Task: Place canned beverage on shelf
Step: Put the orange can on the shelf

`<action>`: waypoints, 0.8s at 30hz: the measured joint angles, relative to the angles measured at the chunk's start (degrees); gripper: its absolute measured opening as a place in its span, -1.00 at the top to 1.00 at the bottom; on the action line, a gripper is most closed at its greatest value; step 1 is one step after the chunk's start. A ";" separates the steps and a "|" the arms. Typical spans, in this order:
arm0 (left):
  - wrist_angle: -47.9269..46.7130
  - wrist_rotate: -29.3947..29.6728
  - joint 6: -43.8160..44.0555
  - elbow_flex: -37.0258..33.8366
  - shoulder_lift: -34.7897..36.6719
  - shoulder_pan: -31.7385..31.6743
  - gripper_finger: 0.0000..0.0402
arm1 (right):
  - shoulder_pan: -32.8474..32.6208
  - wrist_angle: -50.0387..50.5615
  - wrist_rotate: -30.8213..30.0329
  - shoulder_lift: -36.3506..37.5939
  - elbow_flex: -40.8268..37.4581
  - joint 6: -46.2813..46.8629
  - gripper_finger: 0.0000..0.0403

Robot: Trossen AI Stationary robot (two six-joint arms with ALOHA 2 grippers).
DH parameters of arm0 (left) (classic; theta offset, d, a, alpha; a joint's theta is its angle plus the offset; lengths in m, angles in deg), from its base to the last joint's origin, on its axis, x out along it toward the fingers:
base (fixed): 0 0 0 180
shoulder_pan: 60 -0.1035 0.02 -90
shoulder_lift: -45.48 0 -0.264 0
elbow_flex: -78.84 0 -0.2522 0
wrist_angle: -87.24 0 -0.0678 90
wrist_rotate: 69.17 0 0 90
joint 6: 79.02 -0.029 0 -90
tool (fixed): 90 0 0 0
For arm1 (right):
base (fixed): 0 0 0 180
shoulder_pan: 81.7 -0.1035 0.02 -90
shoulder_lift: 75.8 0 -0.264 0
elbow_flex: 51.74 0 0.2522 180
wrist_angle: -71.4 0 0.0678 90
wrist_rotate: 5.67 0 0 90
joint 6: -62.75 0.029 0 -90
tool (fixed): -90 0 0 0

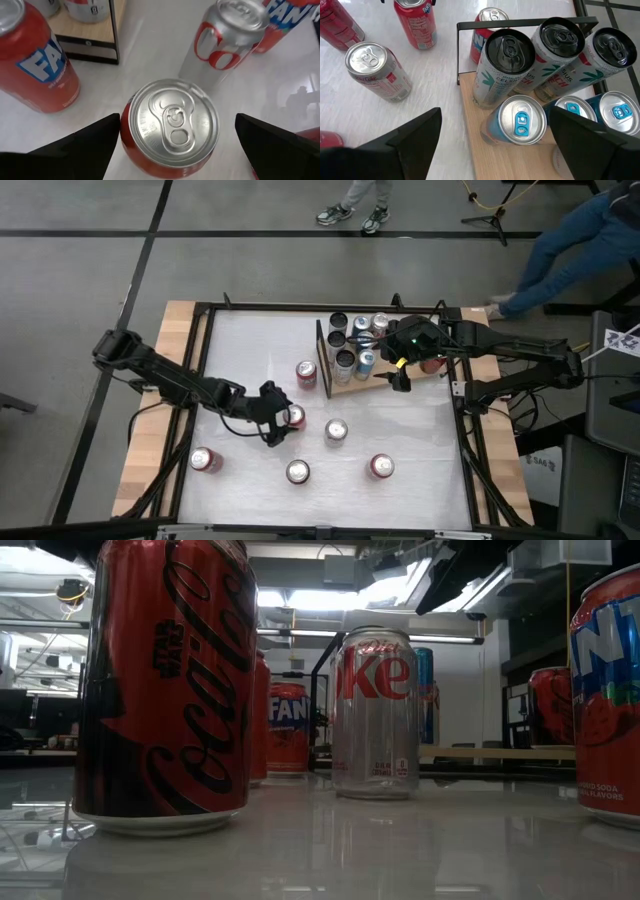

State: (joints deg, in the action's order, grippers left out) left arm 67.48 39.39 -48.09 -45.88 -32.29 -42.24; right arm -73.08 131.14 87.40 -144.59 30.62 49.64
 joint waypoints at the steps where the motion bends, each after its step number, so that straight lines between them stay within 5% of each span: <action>1: 0.11 0.00 -0.01 0.00 0.37 0.00 -0.92 | 0.00 0.00 0.00 0.00 0.00 0.01 -0.77; 17: 0.66 -0.07 -4.69 0.02 8.84 -0.12 -0.92 | 0.00 -0.02 0.03 0.00 0.01 0.00 -0.77; 24: -2.70 -1.45 -13.57 0.04 13.54 -0.13 -0.92 | -0.01 -0.07 3.56 0.00 0.00 0.01 -0.77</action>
State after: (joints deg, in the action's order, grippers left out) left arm 64.78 37.94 -61.66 -45.84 -18.75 -42.37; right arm -73.09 131.07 90.96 -144.59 30.62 49.64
